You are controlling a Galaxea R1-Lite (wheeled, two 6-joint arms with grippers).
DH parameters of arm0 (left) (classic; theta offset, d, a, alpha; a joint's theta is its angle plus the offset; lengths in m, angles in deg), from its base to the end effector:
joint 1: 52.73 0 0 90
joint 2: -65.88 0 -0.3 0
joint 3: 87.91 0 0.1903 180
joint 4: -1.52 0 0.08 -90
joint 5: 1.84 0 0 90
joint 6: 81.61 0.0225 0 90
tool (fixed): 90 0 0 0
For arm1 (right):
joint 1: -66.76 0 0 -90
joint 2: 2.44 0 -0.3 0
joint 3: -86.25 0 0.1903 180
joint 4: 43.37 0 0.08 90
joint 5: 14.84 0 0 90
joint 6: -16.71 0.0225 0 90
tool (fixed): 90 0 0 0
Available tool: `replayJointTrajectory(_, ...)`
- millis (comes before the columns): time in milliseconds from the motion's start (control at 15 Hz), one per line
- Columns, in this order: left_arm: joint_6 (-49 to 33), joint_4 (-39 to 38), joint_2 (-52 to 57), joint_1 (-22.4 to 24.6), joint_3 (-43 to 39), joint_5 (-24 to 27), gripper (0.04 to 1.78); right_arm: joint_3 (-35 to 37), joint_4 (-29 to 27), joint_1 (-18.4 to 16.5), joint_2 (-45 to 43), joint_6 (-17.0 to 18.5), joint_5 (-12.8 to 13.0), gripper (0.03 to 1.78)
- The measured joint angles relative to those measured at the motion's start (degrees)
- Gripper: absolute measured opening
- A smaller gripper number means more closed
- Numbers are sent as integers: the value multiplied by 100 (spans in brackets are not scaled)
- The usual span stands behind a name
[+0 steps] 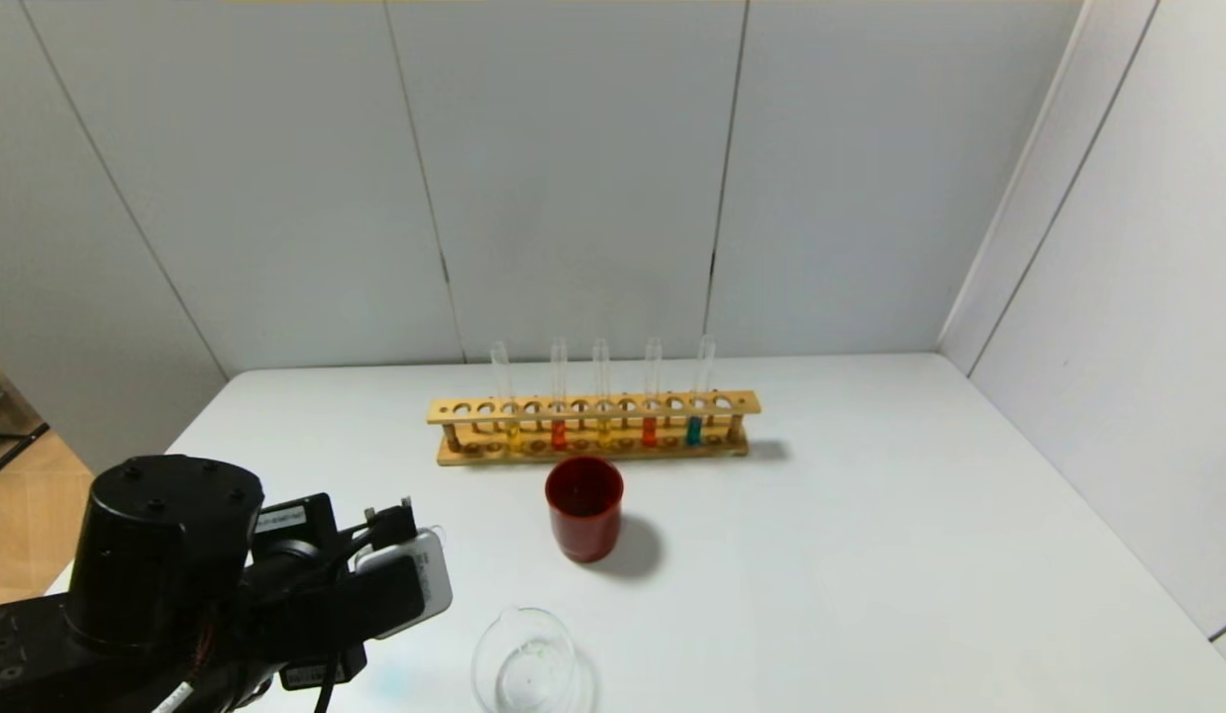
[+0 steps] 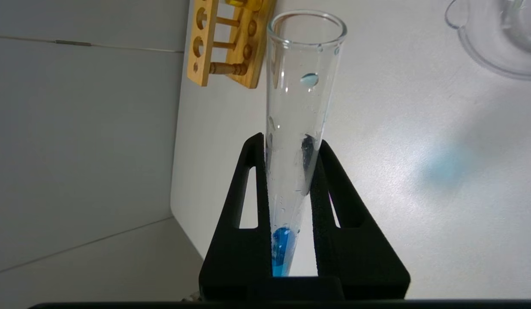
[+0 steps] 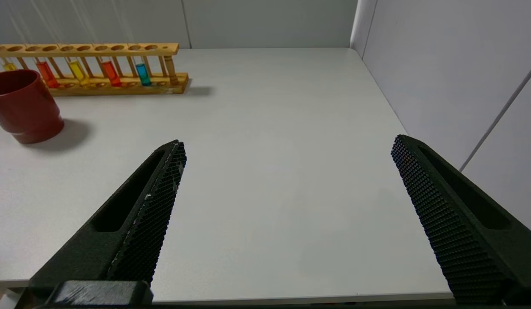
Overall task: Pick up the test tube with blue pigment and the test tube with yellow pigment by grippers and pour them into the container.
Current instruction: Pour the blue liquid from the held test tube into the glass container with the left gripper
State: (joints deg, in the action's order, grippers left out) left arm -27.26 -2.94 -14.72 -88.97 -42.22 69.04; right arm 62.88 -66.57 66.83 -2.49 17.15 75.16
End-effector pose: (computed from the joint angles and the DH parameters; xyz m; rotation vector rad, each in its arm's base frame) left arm 0.1611 -0.1089 0.1357 1.1705 0.3038 -0.5032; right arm -0.0229 0.0000 0.0758 0.0077 -0.0038 0.0012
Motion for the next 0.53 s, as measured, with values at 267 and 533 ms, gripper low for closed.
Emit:
replayJointTrajectory(267, 156, 7, -256, -546, 44, -455, 31, 0, 0, 0, 0, 0, 0, 175)
replayJointTrajectory(533, 438, 20, -439, -844, -27, -741, 31, 0, 0, 2, 0, 0, 0, 175)
